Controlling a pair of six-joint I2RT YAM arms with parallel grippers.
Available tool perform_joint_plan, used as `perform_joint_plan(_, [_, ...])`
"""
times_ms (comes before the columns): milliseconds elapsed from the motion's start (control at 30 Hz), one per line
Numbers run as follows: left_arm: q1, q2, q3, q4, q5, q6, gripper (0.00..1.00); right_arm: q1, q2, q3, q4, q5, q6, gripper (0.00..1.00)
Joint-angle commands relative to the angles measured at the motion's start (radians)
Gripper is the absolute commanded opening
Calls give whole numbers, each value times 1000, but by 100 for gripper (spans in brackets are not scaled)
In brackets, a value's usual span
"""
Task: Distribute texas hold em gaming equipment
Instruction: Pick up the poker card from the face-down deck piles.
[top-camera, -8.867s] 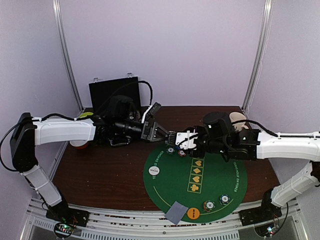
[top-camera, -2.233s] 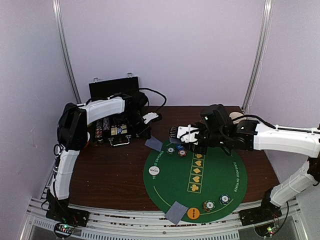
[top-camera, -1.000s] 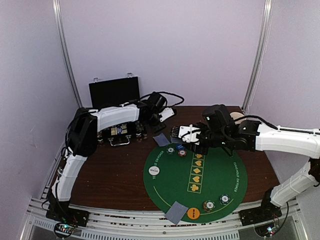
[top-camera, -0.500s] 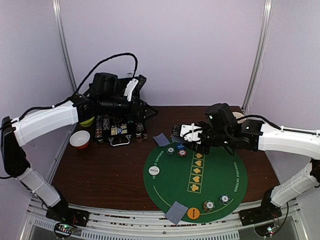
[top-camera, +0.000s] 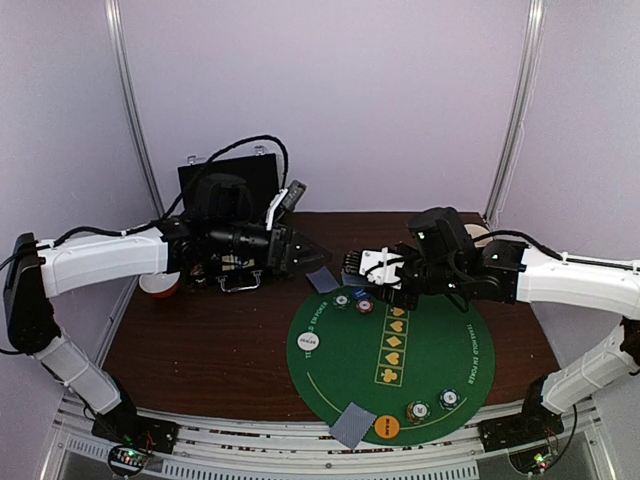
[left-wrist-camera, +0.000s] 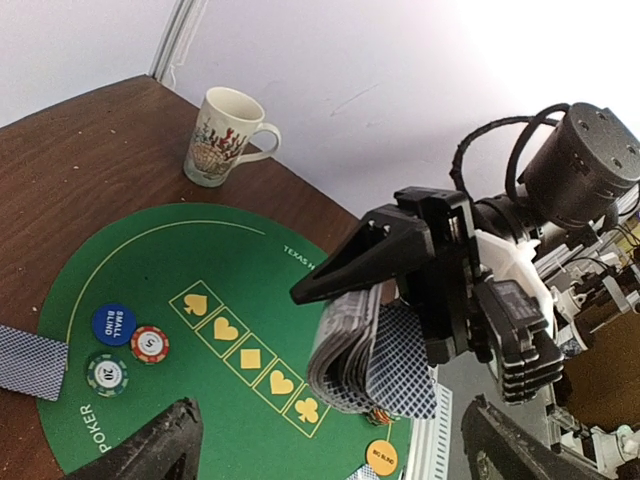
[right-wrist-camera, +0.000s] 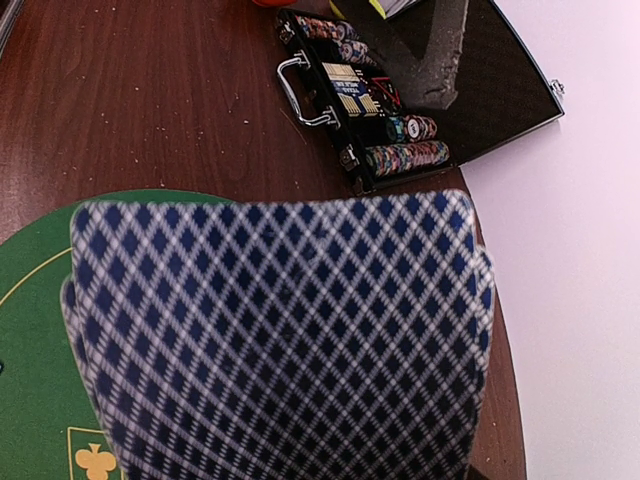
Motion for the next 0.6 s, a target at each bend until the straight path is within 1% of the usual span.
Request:
perform_joint_plan(0, [-32, 29, -14, 94, 18, -35, 92, 6, -6, 7, 16, -15, 19, 44])
perform_joint_plan(133, [-46, 67, 12, 92, 21, -49, 77, 8, 2, 16, 15, -26, 18, 44])
perform_joint_plan(467, [-69, 116, 52, 99, 1, -52, 72, 10, 26, 24, 29, -33, 18, 44])
perform_joint_plan(500, [-70, 119, 55, 94, -12, -51, 70, 10, 26, 24, 32, -32, 17, 44])
perform_joint_plan(567, [-71, 127, 62, 82, -42, -50, 61, 10, 29, 25, 37, -33, 13, 44])
